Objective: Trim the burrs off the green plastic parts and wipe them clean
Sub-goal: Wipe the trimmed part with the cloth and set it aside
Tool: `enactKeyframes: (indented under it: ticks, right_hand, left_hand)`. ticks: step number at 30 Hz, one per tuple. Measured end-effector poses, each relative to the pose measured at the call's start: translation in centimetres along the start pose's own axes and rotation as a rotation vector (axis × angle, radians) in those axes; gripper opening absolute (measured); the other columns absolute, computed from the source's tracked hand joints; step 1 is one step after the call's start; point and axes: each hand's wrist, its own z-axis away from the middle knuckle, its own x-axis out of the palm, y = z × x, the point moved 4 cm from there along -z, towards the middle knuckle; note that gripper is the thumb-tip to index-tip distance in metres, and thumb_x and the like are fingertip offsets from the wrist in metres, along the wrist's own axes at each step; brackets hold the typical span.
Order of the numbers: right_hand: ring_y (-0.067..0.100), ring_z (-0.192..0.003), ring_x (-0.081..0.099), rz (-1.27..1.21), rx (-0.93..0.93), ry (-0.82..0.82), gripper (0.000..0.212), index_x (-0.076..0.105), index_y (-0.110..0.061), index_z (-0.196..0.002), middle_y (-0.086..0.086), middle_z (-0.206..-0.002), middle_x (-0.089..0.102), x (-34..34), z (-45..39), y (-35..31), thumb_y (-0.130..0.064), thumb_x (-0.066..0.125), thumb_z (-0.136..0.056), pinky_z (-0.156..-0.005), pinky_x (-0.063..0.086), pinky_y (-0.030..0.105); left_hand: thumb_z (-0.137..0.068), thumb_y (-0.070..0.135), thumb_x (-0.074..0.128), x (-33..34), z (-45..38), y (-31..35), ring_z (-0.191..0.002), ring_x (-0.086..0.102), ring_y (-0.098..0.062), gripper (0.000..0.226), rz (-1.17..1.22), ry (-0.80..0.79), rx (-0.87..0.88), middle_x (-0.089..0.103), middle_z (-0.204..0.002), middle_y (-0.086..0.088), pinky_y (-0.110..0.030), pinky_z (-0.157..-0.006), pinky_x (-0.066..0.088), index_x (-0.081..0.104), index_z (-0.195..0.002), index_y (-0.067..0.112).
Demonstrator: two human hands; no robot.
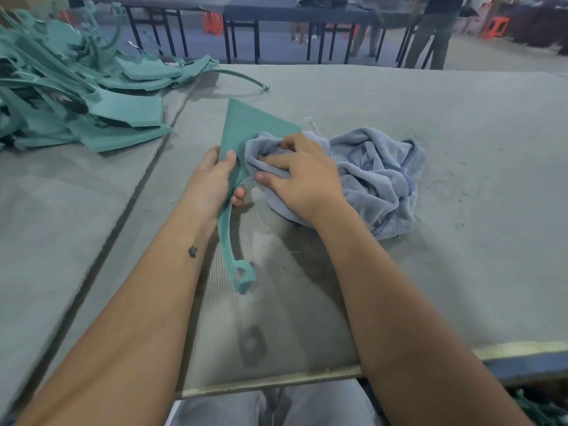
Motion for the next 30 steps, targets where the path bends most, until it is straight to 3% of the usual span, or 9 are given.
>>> enactKeyframes:
  ticks: [6, 12, 15, 16, 19, 21, 25, 28, 30]
  right_hand:
    - [0.024, -0.119, 0.047, 0.076, 0.256, -0.031, 0.032, 0.059, -0.043, -0.122, 0.001, -0.129, 0.043, -0.8, 0.2, 2.6, -0.042, 0.056, -0.091, -0.096, 0.040, 0.045]
    - [0.035, -0.106, 0.050, 0.076, 0.444, 0.103, 0.041, 0.047, -0.026, -0.127, 0.012, -0.121, 0.049, -1.4, 0.1, 3.7, -0.016, 0.051, -0.088, -0.089, 0.044, 0.044]
    - [0.023, -0.078, 0.048, -0.038, 0.439, 0.317, 0.011, 0.049, -0.025, -0.089, 0.007, -0.093, 0.051, -2.9, 0.1, 4.5, -0.017, 0.044, -0.092, -0.067, 0.037, 0.028]
    - [0.019, -0.073, 0.047, -0.091, 0.442, 0.435, 0.017, 0.048, -0.029, -0.081, 0.005, -0.090, 0.050, -3.7, 0.4, 4.7, -0.019, 0.044, -0.094, -0.063, 0.034, 0.022]
    - [0.016, -0.089, 0.057, -0.400, 0.344, 0.855, 0.015, 0.067, -0.021, -0.100, 0.001, -0.106, 0.054, -5.6, 1.7, 4.8, -0.019, 0.055, -0.092, -0.081, 0.045, 0.020]
    - [0.022, -0.097, 0.057, -0.353, 0.214, 0.937, 0.022, 0.069, -0.015, -0.107, 0.004, -0.110, 0.053, -6.1, 2.3, 4.0, -0.014, 0.057, -0.089, -0.087, 0.046, 0.029]
    - [0.017, -0.104, 0.050, -0.241, 0.079, 0.565, 0.033, 0.067, -0.018, -0.122, -0.002, -0.113, 0.054, -3.8, 0.9, 1.9, -0.016, 0.057, -0.090, -0.093, 0.035, 0.020]
    - [0.023, -0.128, 0.046, -0.003, 0.016, 0.249, 0.035, 0.060, -0.019, -0.131, 0.002, -0.139, 0.055, -1.0, -0.2, 0.5, -0.030, 0.048, -0.100, -0.110, 0.031, 0.035]
    - [0.023, -0.117, 0.056, -0.036, -0.095, 0.187, 0.028, 0.070, -0.014, -0.116, 0.002, -0.123, 0.066, -0.2, -0.4, -0.8, -0.027, 0.052, -0.099, -0.103, 0.038, 0.040]
  left_hand:
    - [-0.105, 0.019, 0.040, -0.8, 0.0, 0.3, -0.032, 0.036, -0.005, 0.021, -0.016, 0.031, 0.015, 0.052, -0.076, -0.002, -0.013, -0.032, 0.026, 0.054, -0.089, 0.023]
    - [-0.106, 0.016, 0.036, -2.4, 0.4, 1.3, -0.035, 0.036, -0.002, 0.019, 0.326, -0.004, -0.013, 0.064, -0.076, 0.011, -0.011, -0.034, 0.025, 0.053, -0.102, 0.023]
    - [-0.105, 0.014, 0.035, -1.8, 0.7, 1.1, -0.035, 0.034, 0.000, 0.020, 0.375, -0.098, -0.054, 0.066, -0.068, 0.016, -0.008, -0.032, 0.024, 0.052, -0.101, 0.024]
    - [-0.105, 0.014, 0.036, -1.4, 0.7, 0.9, -0.035, 0.034, 0.000, 0.020, 0.341, -0.118, -0.064, 0.067, -0.074, 0.014, -0.009, -0.032, 0.024, 0.053, -0.100, 0.024]
    - [-0.105, 0.014, 0.039, -0.3, 0.7, 0.1, -0.035, 0.034, -0.002, 0.019, 0.183, -0.128, -0.078, 0.060, -0.089, 0.003, -0.011, -0.032, 0.022, 0.055, -0.098, 0.021]
    - [-0.104, 0.015, 0.040, 0.2, 0.7, -0.4, -0.036, 0.034, -0.004, 0.018, 0.082, -0.143, -0.056, 0.056, -0.085, 0.000, -0.010, -0.034, 0.023, 0.055, -0.097, 0.021]
    - [-0.104, 0.013, 0.041, 1.2, 0.6, -1.1, -0.038, 0.036, -0.005, 0.018, -0.047, -0.223, -0.001, 0.055, -0.082, -0.005, -0.013, -0.033, 0.027, 0.056, -0.103, 0.023]
    - [-0.097, -0.001, 0.046, 1.5, 0.5, -1.3, -0.038, 0.037, -0.004, 0.026, -0.137, -0.215, 0.040, 0.051, -0.075, -0.003, -0.015, -0.033, 0.028, 0.052, -0.109, 0.022]
    - [-0.095, -0.008, 0.042, 1.6, 0.3, -1.4, -0.036, 0.037, -0.003, 0.030, -0.127, -0.194, 0.040, 0.048, -0.064, -0.002, -0.012, -0.033, 0.027, 0.052, -0.101, 0.020]
